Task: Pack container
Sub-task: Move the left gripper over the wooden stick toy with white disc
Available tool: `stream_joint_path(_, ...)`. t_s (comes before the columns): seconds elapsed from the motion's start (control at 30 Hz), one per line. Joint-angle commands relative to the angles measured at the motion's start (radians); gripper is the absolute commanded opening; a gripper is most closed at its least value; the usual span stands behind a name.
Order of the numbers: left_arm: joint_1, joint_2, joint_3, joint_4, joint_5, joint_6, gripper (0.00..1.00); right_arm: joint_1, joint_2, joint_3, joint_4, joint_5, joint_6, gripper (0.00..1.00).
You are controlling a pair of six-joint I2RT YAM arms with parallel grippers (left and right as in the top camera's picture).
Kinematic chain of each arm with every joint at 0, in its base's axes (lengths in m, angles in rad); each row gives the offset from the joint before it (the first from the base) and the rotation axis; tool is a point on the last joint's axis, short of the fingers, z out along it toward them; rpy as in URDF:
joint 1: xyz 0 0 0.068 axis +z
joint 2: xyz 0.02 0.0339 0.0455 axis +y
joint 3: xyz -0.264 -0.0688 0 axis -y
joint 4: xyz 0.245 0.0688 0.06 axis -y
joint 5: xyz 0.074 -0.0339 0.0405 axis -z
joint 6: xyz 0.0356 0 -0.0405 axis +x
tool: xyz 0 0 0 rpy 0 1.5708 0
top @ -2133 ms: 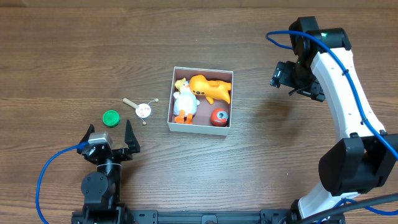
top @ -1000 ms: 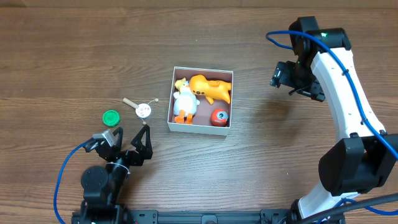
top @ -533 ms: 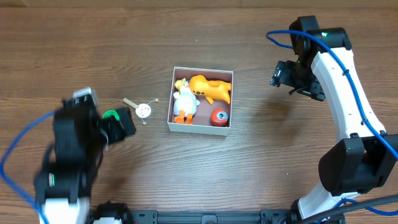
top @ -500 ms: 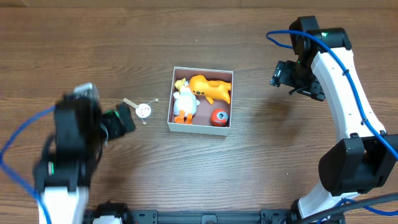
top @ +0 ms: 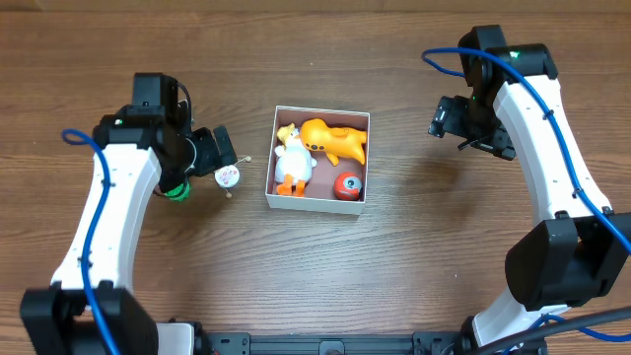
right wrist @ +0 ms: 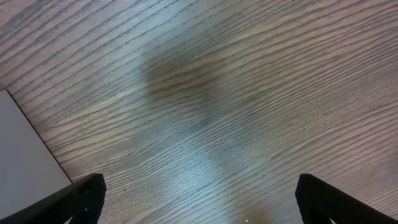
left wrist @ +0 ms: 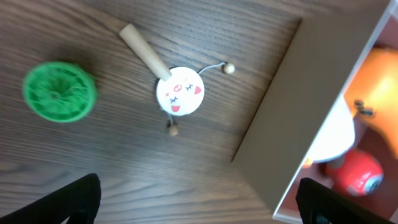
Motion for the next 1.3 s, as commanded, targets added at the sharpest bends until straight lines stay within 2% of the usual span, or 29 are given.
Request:
stream_joint_path(0.0,0.006,0.066,0.024,0.029,0.024,-0.132,1.00,0.000,-0.037,0.020,0.000,0.008,-0.002,1.00)
stream_joint_path(0.1,0.007,0.092,0.024,0.028,-0.090,-0.140,1.00,0.000,-0.037,0.020,0.000,0.008,-0.002,1.00)
stream_joint_path(0.27,0.005,0.100,0.024,0.041,-0.206,-0.340,1.00,0.000,-0.037,0.020,0.000,0.008,-0.002,1.00)
stream_joint_path(0.47,-0.002,0.118,0.024,0.066,-0.315,-0.435,1.00,0.000,-0.037,0.020,0.000,0.008,-0.002,1.00)
stream_joint_path(0.67,-0.002,0.176,0.024,0.104,-0.295,-0.505,1.00,0.000,-0.037,0.020,0.000,0.008,-0.002,1.00)
stream_joint_path(0.77,-0.002,0.223,0.024,0.161,-0.249,-0.506,0.99,0.000,-0.037,0.020,0.000,0.008,-0.002,1.00)
stream_joint_path(0.93,-0.002,0.288,0.024,0.225,-0.244,-0.506,0.94,0.000,-0.037,0.020,0.000,0.008,-0.002,1.00)
stream_joint_path(1.27,-0.029,0.389,0.024,0.294,-0.232,-0.498,0.91,0.000,-0.037,0.020,0.000,0.008,-0.002,1.00)
